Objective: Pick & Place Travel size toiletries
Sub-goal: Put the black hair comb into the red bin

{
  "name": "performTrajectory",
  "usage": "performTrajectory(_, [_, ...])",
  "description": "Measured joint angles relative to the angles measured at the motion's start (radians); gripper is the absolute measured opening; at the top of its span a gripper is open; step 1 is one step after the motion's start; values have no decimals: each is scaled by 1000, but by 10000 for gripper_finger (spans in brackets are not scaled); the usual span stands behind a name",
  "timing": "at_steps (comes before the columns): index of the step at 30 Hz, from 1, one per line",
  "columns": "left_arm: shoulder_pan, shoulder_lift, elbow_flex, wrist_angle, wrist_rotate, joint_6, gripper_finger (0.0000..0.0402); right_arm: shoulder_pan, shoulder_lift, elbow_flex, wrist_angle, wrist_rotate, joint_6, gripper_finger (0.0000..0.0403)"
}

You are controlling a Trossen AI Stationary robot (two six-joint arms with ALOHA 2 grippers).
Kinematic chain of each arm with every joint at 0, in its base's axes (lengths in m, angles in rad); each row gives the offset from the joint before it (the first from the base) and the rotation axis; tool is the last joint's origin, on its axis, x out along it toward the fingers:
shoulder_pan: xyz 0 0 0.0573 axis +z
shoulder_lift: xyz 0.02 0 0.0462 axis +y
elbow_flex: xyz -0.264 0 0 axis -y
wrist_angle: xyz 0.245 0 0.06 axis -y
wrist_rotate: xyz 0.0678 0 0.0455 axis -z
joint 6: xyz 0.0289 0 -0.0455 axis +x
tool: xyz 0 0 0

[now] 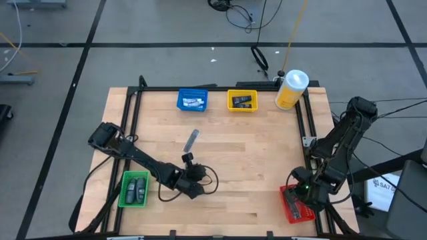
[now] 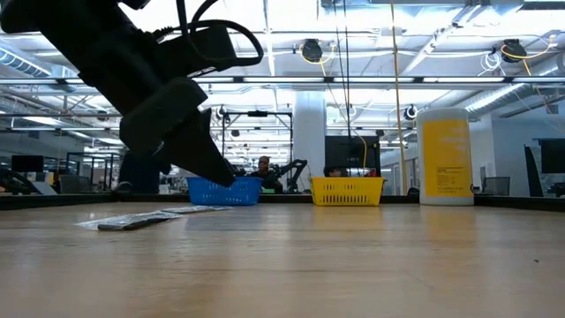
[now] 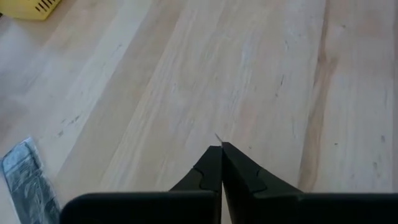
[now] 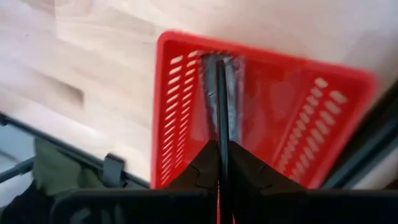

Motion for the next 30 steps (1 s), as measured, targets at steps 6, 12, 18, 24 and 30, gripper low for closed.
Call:
performTrajectory(6, [0, 0, 0, 0, 26, 0, 18, 0, 0, -56, 137, 0, -20, 21])
performTrajectory(12, [-5, 0, 0, 0, 26, -1, 2, 0, 0, -79, 189, 7, -89, 86])
performTrajectory(18, [-6, 0, 0, 1, 27, -2, 16, 0, -16, -79, 192, 94, -157, 122])
performTrajectory(24, [-12, -12, 6, -45, 27, 39, 16, -18, -74, -80, 319, 383, -369, 118])
performTrajectory(30, [-51, -171, 30, -303, -96, -89, 4, -116, -64, -79, 699, 691, -1142, 106])
